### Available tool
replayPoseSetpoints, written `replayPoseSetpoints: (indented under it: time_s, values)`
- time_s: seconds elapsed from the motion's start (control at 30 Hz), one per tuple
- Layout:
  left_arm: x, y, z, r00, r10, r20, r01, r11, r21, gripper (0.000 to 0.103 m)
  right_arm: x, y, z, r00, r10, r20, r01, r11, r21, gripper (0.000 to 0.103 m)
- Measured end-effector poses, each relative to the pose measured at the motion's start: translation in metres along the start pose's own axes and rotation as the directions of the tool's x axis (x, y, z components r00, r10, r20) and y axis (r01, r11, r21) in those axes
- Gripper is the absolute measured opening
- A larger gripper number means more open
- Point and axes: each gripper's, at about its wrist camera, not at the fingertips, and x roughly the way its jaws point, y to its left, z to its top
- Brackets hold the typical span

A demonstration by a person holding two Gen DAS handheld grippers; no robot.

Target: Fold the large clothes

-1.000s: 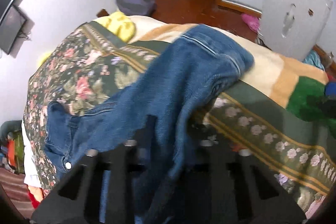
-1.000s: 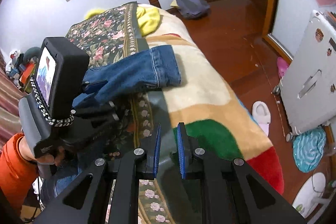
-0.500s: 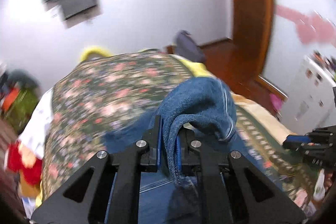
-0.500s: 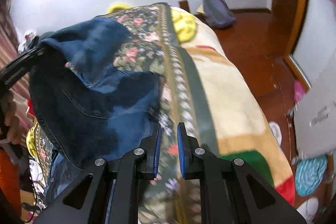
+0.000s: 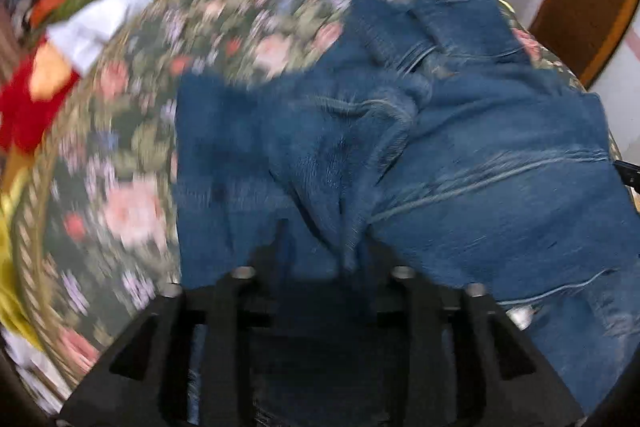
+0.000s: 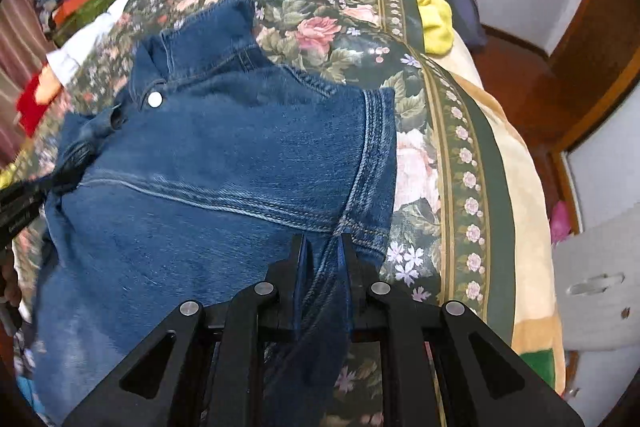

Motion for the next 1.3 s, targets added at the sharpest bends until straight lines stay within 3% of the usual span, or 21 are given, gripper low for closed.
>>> replayPoseSetpoints:
  time_s: [0.07, 0.13, 0.2, 0.27, 0.3, 0.4, 0.5, 0.6, 0.73, 0.87, 1.0, 1.2, 1.3]
  values:
    - [-0.002, 0.012, -0.011, 0.999, -0.012, 0.030, 0.014, 0.999, -0.051, 0.054, -0.001, -0.001, -0.002, 1.000, -0.025, 0.010, 0.025, 1.000, -0.010, 0.011]
    - [-0.005, 0.023, -0.018, 0.998, -0.046, 0.031, 0.049, 0.994, -0.097, 0.056, -0.002, -0.003, -0.003, 1.000, -0.026, 0.004, 0.026, 1.000, -0.008, 0.013]
    - [-0.006, 0.037, -0.023, 0.997, -0.071, 0.025, 0.073, 0.989, -0.128, 0.061, -0.003, -0.011, -0.004, 1.000, -0.022, 0.003, 0.022, 0.999, 0.030, 0.025]
    - [-0.011, 0.044, -0.035, 0.997, -0.070, 0.027, 0.073, 0.988, -0.135, 0.064, -0.003, -0.021, -0.005, 0.999, -0.046, 0.005, 0.046, 0.997, 0.069, 0.057]
    - [-0.011, 0.049, -0.038, 0.997, -0.072, 0.025, 0.075, 0.988, -0.136, 0.064, -0.006, -0.026, -0.008, 0.997, -0.069, 0.018, 0.068, 0.995, 0.073, 0.061]
    - [-0.014, 0.060, -0.050, 0.999, -0.045, 0.008, 0.046, 0.987, -0.157, 0.064, -0.008, -0.035, -0.014, 1.000, -0.013, 0.027, 0.011, 0.997, 0.080, 0.062]
    - [-0.019, 0.072, -0.063, 0.999, 0.028, -0.028, -0.033, 0.982, -0.187, 0.064, -0.009, -0.043, -0.014, 0.999, 0.044, 0.012, -0.045, 0.992, 0.116, 0.062]
    - [-0.029, 0.085, -0.067, 0.999, 0.022, -0.034, -0.029, 0.980, -0.196, 0.064, -0.010, -0.050, -0.013, 0.992, 0.126, -0.025, -0.121, 0.981, 0.154, 0.062]
    - [-0.058, 0.095, -0.048, 0.999, 0.041, 0.025, -0.036, 0.985, -0.171, 0.064, -0.014, -0.053, -0.012, 0.981, 0.191, -0.027, -0.184, 0.967, 0.177, 0.062]
    - [-0.069, 0.104, -0.011, 0.995, 0.043, 0.091, -0.028, 0.986, -0.163, 0.079, -0.021, -0.056, -0.001, 0.977, 0.213, 0.011, -0.211, 0.959, 0.189, 0.062]
    - [-0.040, 0.110, 0.032, 0.999, -0.015, 0.050, 0.021, 0.990, -0.141, 0.079, -0.015, -0.063, 0.020, 0.968, 0.249, 0.043, -0.252, 0.940, 0.230, 0.062]
    - [0.033, 0.114, 0.065, 0.996, -0.051, -0.069, 0.038, 0.984, -0.172, 0.079, 0.024, -0.074, 0.051, 0.958, 0.286, -0.004, -0.272, 0.916, 0.296, 0.062]
    - [0.057, 0.110, 0.078, 0.991, -0.078, -0.107, 0.060, 0.985, -0.159, 0.069, 0.042, -0.074, 0.059, 0.942, 0.335, -0.013, -0.313, 0.894, 0.322, 0.062]
